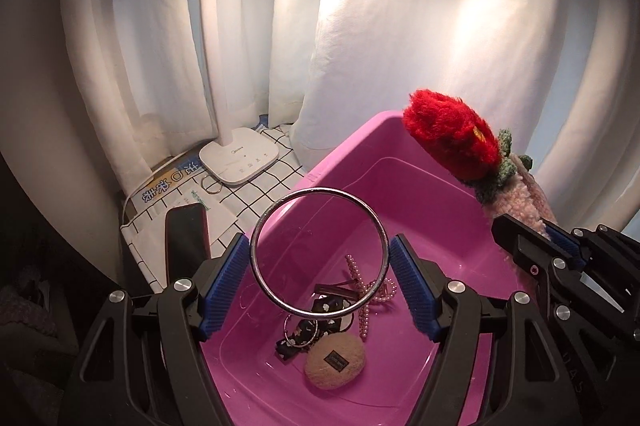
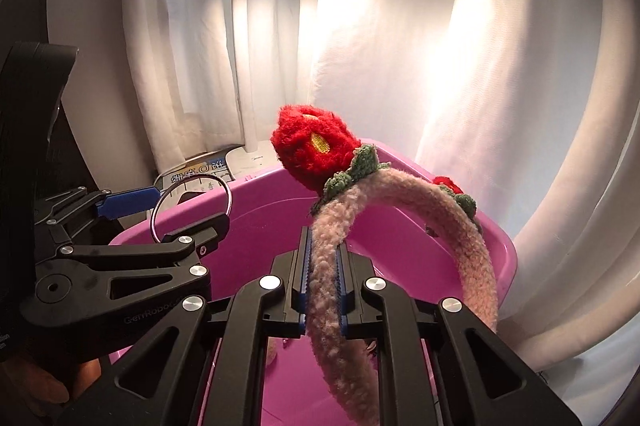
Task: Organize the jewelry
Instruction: 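Open the right tool to drop the headband while the left tool drops the ring into the tub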
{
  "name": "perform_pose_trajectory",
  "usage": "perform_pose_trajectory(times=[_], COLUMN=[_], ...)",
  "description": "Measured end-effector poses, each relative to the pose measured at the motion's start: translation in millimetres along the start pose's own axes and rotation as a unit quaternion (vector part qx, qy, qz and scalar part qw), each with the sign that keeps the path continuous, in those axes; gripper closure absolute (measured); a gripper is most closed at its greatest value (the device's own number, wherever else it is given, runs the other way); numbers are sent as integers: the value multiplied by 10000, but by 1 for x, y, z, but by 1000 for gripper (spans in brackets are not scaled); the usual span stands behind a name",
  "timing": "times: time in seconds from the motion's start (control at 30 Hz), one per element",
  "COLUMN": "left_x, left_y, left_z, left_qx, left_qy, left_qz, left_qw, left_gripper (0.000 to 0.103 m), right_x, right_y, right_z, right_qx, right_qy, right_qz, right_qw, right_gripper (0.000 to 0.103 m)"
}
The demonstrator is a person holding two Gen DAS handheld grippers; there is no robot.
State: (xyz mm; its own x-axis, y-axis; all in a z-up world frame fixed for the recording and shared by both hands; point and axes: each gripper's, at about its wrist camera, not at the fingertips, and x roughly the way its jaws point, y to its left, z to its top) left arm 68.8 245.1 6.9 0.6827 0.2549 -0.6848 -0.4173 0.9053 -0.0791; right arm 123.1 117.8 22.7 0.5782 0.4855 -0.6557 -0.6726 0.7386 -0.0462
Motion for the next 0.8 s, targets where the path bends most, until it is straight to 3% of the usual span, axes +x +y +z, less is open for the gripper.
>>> perform_pose_trajectory(times=[0.03, 0.17, 0.2, 0.3, 0.57, 0.8], left_x=[2, 8, 8, 6, 0, -2], left_y=[0, 8, 10, 10, 2, 5], left_z=[0, 1, 1, 2, 0, -3], left_qx=[9, -172, -223, -209, -210, -531], left_qy=[31, 160, 182, 135, 88, 243], left_qz=[-7, -22, -36, 70, 124, -125], left_qw=[10000, 9997, 9996, 9997, 9997, 9982], left_gripper=[32, 31, 27, 18, 11, 7], right_x=[3, 2, -1, -4, -11, -26], right_y=[1, -4, -8, -17, -19, -24], right_z=[0, 2, 2, 2, -9, -21], right_qx=[-16, 6, 98, 283, 360, 506], right_qy=[15, -109, -177, -171, -34, -18], right_qz=[-6, -445, -433, -412, -463, -483], right_qw=[10000, 9989, 9989, 9986, 9983, 9976], right_gripper=[90, 44, 37, 37, 37, 37])
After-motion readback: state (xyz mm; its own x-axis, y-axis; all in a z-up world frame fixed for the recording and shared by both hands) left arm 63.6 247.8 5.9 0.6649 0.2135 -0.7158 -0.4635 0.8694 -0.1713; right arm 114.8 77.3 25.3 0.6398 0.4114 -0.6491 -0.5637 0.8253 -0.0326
